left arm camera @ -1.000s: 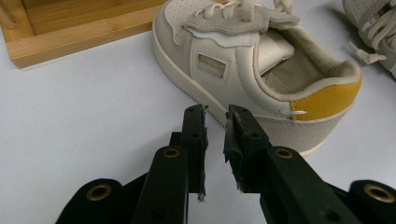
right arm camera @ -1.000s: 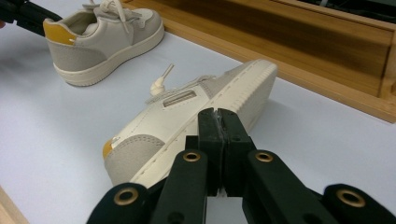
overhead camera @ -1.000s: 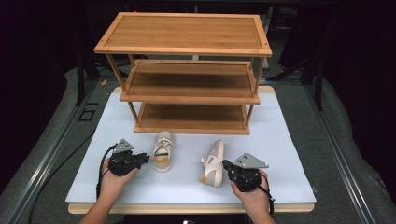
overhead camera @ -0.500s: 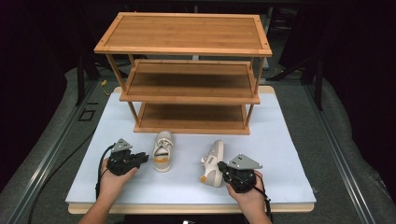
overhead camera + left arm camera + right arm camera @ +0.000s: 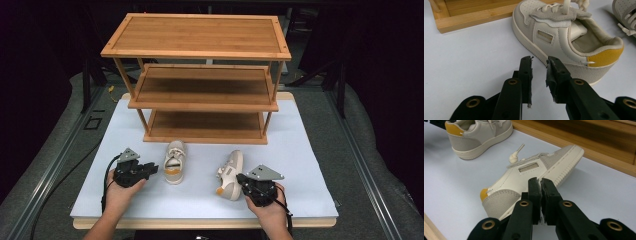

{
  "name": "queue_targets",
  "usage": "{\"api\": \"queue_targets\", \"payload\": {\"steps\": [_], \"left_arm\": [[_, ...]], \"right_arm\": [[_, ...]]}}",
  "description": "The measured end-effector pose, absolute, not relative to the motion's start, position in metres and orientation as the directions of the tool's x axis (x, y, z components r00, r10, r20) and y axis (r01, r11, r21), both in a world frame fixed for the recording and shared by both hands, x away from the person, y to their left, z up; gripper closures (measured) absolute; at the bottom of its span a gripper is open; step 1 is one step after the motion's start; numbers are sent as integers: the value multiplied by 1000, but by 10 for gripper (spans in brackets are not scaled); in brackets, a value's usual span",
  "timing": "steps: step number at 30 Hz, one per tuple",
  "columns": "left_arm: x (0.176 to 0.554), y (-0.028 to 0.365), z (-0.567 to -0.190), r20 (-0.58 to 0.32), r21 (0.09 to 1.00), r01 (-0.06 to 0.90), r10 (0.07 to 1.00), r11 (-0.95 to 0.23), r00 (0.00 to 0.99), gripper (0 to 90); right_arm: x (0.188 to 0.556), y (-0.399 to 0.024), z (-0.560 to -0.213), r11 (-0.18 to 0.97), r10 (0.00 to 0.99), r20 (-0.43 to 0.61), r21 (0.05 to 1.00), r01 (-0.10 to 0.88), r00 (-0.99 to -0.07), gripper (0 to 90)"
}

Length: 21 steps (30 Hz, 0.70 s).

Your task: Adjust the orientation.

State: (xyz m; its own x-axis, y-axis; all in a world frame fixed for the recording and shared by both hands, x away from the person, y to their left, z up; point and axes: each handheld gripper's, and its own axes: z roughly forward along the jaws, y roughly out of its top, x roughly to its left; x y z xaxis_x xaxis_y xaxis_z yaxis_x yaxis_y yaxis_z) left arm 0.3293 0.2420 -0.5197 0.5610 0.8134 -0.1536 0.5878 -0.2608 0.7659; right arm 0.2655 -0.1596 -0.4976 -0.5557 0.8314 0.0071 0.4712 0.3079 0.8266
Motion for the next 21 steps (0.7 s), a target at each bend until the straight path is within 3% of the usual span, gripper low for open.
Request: {"api": "queue_targets", "payload": {"steps": [21], "left_arm": [[330,246,-519,-167,772,591,822,-234,544,712]], "right_arm": [[277,-193,-508,210,900,82,778,592,-427,846]]}}
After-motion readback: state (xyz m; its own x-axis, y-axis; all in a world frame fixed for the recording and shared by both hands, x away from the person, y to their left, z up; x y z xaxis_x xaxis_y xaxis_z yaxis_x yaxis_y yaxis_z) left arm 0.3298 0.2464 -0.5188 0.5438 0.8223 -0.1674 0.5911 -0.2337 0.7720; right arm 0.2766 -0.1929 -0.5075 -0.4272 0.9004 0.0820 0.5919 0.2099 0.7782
